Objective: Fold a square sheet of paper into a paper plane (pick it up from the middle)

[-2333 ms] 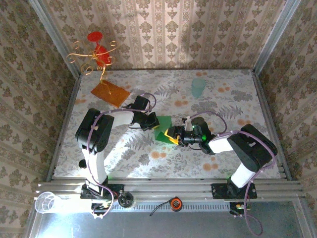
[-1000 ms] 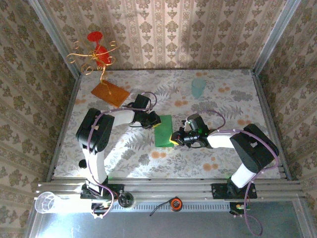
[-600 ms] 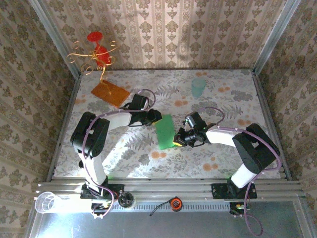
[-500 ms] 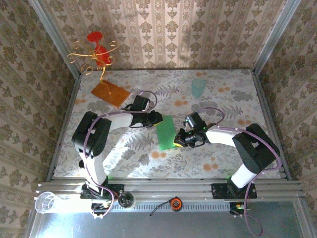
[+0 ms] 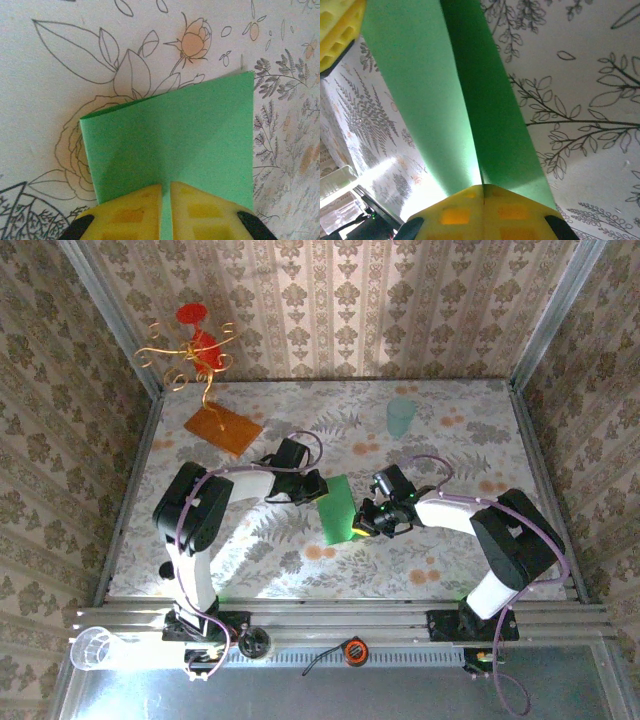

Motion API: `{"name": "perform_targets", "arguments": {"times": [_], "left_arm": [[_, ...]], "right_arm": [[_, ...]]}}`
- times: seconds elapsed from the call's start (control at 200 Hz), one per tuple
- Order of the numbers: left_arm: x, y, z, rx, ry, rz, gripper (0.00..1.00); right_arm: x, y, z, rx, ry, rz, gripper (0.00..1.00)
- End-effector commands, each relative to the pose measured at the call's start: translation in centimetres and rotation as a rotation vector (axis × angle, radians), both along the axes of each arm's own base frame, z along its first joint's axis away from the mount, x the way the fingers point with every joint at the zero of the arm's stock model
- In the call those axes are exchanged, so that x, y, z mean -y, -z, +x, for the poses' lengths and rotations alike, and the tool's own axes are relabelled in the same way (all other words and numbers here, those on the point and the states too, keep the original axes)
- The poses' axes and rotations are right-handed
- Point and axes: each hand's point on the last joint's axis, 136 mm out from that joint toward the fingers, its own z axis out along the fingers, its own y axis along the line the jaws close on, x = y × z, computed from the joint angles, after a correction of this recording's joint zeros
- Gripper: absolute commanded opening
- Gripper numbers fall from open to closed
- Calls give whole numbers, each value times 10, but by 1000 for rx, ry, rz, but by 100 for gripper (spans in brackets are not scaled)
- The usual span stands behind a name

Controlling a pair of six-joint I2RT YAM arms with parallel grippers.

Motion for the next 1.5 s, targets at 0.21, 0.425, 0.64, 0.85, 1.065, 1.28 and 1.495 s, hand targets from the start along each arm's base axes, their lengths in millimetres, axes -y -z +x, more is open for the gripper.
{"name": "perform_targets", "arguments": {"times": [0.21, 0.425, 0.64, 0.85, 1.065, 1.28, 1.495], "left_arm": [[4, 23, -2, -41, 46, 33, 15], [11, 24, 0, -38, 63, 5, 15], [16, 7, 15, 1, 59, -11, 15], [14, -2, 23, 24, 54, 6, 15], [-1, -8, 25, 45, 19, 44, 15], [0, 13, 16, -14, 27, 49, 13], [1, 27, 10, -51, 49, 75, 11]], "right_arm": [[-31, -22, 5, 39, -94, 73, 5], [-51, -25, 22, 65, -85, 106, 5], [-52, -22, 43, 102, 1, 86, 5], [-52, -14, 48, 89, 36, 77, 5], [-45, -8, 42, 69, 47, 47, 5], [-47, -7, 43, 67, 57, 78, 5], [-54, -6, 45, 59, 65, 128, 5]]}}
